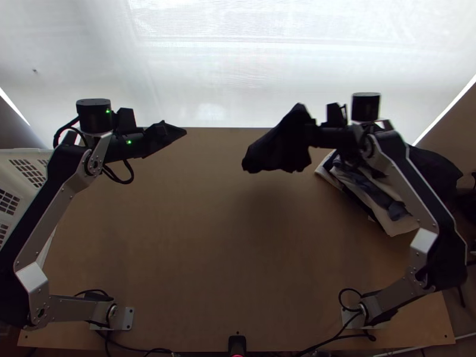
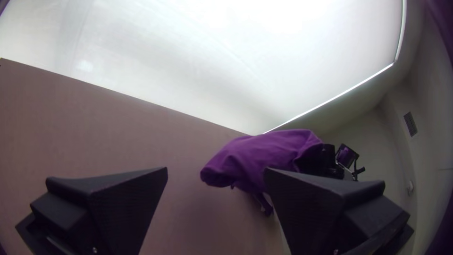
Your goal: Fold the t-shirt
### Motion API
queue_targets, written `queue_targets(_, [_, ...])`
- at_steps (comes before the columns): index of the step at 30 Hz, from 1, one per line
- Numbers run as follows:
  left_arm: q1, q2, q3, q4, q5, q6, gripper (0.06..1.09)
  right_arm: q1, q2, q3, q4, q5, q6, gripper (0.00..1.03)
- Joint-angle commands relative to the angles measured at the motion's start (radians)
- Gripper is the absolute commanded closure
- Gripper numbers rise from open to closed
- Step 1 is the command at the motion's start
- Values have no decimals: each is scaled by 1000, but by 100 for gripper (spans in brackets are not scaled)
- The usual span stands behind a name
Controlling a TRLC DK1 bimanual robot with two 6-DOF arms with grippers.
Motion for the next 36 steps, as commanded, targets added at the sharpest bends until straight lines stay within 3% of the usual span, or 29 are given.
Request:
queue_targets(1, [1, -13, -18, 0, 0, 1, 10, -231, -106, 51, -15, -142, 35, 100])
queue_targets(7, [-2, -22, -41, 1, 0, 4, 10, -437, -112, 93, -18, -314, 27, 100])
queue_targets(14, [-5, -36, -58, 1, 0, 7, 10, -595, -85, 136, -6, -404, -40, 100])
queue_targets(36, [-11, -60, -61, 1, 0, 10, 10, -767, 6, 8, -11, -438, -165, 100])
